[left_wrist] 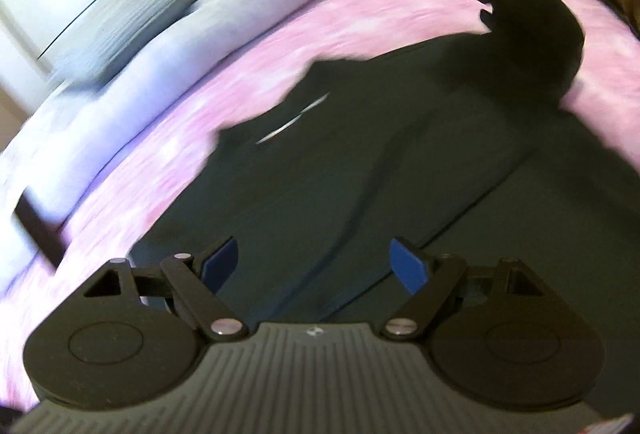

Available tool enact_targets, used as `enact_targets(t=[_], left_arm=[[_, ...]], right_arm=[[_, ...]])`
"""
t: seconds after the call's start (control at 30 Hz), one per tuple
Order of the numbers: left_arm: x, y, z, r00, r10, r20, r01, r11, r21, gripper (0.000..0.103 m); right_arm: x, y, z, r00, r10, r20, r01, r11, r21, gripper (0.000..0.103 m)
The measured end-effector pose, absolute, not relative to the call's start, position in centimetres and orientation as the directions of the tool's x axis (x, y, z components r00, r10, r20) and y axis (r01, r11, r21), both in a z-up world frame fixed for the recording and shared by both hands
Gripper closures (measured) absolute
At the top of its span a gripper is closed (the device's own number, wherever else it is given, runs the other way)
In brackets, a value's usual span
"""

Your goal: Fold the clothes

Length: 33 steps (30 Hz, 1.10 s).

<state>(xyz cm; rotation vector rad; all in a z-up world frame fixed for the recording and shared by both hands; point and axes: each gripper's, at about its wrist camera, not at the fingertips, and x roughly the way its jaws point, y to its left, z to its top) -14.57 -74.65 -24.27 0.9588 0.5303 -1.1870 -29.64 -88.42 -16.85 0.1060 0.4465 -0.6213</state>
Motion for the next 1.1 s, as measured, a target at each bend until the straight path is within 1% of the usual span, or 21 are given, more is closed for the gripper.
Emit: enact_targets(t=[0.1, 0.17, 0.2, 0.23, 0.27, 0.3, 0.43, 0.57, 0.67, 0.73, 0.83, 0.9, 0.93, 0.97, 1.0, 1.07, 1.1], left_arm=[[-10.9, -71.6, -24.3, 0.365, -0.494, -0.789, 0.929, 0.14, 0.342, 0.023], [-9.0, -69.9, -24.6, 0.374, -0.473, -0.797, 0.927, 0.164, 0.338, 0.023], [-8.3, -69.2, -24.8, 0.373, -0.468, -0.801, 0.927, 0.172, 0.332, 0.023], [-7.7, -68.6, -25.0, 0.366, -0.466, -0.805, 0.93, 0.179, 0.32, 0.023], [-7.0, -68.1, -25.2, 0.359, -0.464, -0.81, 0.933, 0.186, 0.307, 0.023], [-6.6, -67.8, -25.3, 0.349, -0.467, -0.812, 0.937, 0.194, 0.291, 0.023], [-5.3, -68.1, -25.8, 0.293, -0.505, -0.812, 0.955, 0.202, 0.219, 0.023], [-4.9, -70.5, -26.2, 0.249, -0.569, -0.784, 0.968, 0.124, 0.218, 0.023], [-4.0, -73.8, -26.7, 0.189, -0.606, -0.772, 0.98, 0.065, 0.189, 0.023], [-3.1, -76.4, -27.2, 0.137, -0.616, -0.775, 0.989, 0.048, 0.137, 0.026], [-1.3, -80.0, -27.9, 0.076, -0.604, -0.794, 0.996, 0.079, 0.035, 0.033], [0.0, -81.7, -28.7, 0.063, -0.576, -0.815, 0.99, 0.141, -0.023, 0.043], [0.6, -82.3, -29.1, 0.054, -0.559, -0.827, 0.983, 0.174, -0.053, 0.045], [1.1, -82.7, -29.4, 0.041, -0.549, -0.835, 0.974, 0.207, -0.089, 0.05], [1.5, -83.0, -29.7, 0.017, -0.539, -0.842, 0.963, 0.236, -0.132, 0.052], [2.1, -82.9, -30.3, -0.004, -0.525, -0.851, 0.94, 0.288, -0.182, 0.054], [2.3, -82.9, -30.6, -0.013, -0.519, -0.854, 0.927, 0.314, -0.205, 0.059]], right_arm=[[-22.6, -83.8, -19.6, 0.784, -0.366, -0.501, 0.39, 0.919, -0.061, 0.096], [-19.7, -81.1, -21.7, 0.767, -0.312, -0.56, 0.295, 0.947, -0.125, 0.095], [-18.5, -79.9, -22.7, 0.748, -0.293, -0.595, 0.25, 0.956, -0.155, 0.086], [-18.4, -79.3, -23.0, 0.742, -0.279, -0.609, 0.237, 0.96, -0.151, 0.062], [-18.3, -78.8, -23.3, 0.737, -0.266, -0.621, 0.228, 0.963, -0.143, 0.049], [-18.8, -78.5, -23.6, 0.726, -0.276, -0.63, 0.237, 0.96, -0.147, 0.032], [-21.6, -78.2, -24.2, 0.661, -0.315, -0.681, 0.303, 0.942, -0.142, 0.032], [-24.9, -80.8, -25.6, 0.548, -0.417, -0.725, 0.428, 0.884, -0.186, 0.032], [-27.4, -83.3, -27.1, 0.432, -0.481, -0.763, 0.498, 0.832, -0.243, 0.032], [-28.4, -83.9, -27.3, 0.413, -0.493, -0.766, 0.515, 0.82, -0.25, 0.032], [-29.9, -84.7, -27.5, 0.389, -0.507, -0.769, 0.538, 0.803, -0.257, 0.032], [-30.9, -85.2, -27.6, 0.373, -0.516, -0.771, 0.554, 0.791, -0.262, 0.032], [-31.4, -85.5, -27.6, 0.365, -0.521, -0.772, 0.561, 0.784, -0.264, 0.032], [-31.9, -85.7, -27.7, 0.356, -0.525, -0.773, 0.569, 0.778, -0.267, 0.032], [-32.4, -86.0, -27.8, 0.348, -0.53, -0.774, 0.576, 0.772, -0.269, 0.032], [-33.1, -86.4, -28.1, 0.336, -0.533, -0.777, 0.585, 0.764, -0.271, 0.032], [-33.2, -86.5, -28.3, 0.332, -0.531, -0.78, 0.587, 0.763, -0.269, 0.032]])
